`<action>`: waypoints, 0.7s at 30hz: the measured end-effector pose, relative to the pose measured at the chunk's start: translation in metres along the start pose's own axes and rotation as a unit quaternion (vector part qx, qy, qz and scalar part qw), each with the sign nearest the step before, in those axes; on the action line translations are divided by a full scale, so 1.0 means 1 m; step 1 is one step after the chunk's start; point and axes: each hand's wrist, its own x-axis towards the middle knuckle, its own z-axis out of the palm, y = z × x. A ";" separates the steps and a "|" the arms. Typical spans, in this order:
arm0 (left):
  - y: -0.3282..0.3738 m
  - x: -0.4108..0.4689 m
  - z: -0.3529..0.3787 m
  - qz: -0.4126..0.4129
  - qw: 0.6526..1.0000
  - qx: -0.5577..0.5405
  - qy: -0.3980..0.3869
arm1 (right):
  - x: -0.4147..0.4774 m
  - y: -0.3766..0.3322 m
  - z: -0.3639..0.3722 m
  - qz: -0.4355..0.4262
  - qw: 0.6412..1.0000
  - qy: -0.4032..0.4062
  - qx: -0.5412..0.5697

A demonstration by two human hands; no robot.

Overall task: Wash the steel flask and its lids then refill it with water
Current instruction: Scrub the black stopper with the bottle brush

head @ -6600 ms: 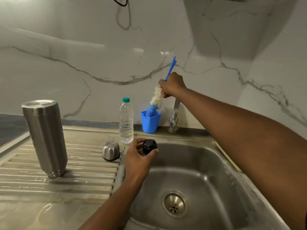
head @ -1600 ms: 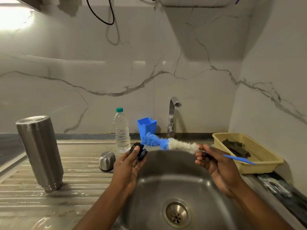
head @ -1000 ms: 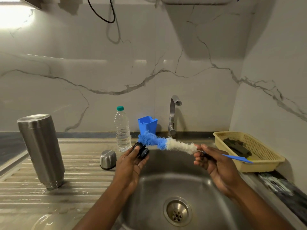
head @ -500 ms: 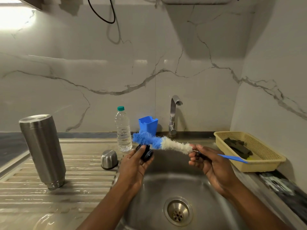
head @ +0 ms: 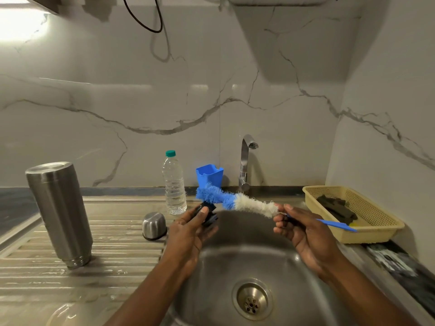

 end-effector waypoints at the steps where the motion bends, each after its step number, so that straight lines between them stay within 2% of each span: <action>1: -0.002 -0.001 0.002 -0.005 1.000 0.005 -0.004 | 0.000 0.002 0.002 0.002 1.000 -0.002 -0.002; 8: 0.004 0.002 -0.002 0.008 1.000 -0.015 0.008 | 0.001 -0.007 -0.001 -0.014 1.000 0.012 -0.017; 21: -0.001 0.001 0.003 -0.025 0.998 -0.057 0.020 | -0.001 0.003 0.003 0.004 1.000 -0.006 -0.016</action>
